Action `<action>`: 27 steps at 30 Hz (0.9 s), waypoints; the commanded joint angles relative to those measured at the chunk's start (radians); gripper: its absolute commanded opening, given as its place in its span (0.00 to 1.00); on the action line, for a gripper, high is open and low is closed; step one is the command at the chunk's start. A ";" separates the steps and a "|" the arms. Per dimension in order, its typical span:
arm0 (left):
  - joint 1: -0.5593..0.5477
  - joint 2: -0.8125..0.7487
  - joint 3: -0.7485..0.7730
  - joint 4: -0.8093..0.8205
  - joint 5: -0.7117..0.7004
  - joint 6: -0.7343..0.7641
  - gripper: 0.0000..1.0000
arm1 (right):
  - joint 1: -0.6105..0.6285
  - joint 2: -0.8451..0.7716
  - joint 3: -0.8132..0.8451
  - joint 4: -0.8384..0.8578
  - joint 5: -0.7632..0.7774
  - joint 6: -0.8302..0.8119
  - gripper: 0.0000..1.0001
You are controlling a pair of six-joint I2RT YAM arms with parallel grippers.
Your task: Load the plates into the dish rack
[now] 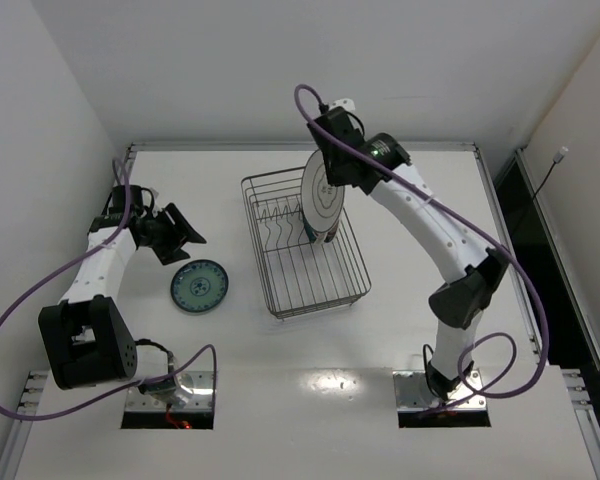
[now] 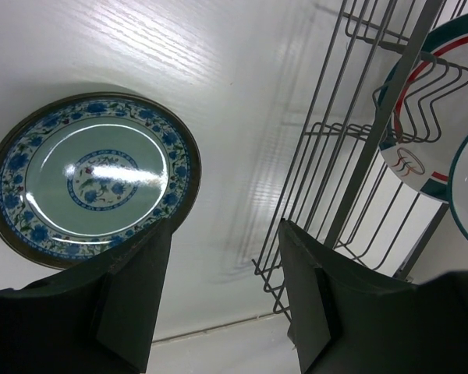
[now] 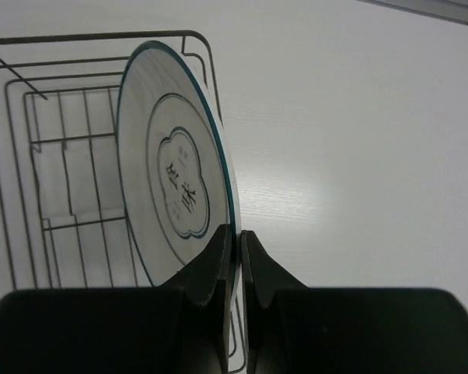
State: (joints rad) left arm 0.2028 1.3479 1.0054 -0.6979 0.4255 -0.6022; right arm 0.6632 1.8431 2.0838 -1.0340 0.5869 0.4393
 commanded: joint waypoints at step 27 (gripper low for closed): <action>0.006 -0.059 0.009 -0.017 0.001 0.018 0.54 | 0.185 0.197 0.199 0.097 0.519 -0.164 0.00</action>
State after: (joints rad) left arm 0.2028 1.3262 1.0054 -0.7143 0.4255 -0.6018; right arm 0.8204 2.0930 2.2196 -1.0145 0.9676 0.3496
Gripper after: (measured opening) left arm 0.542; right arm 0.021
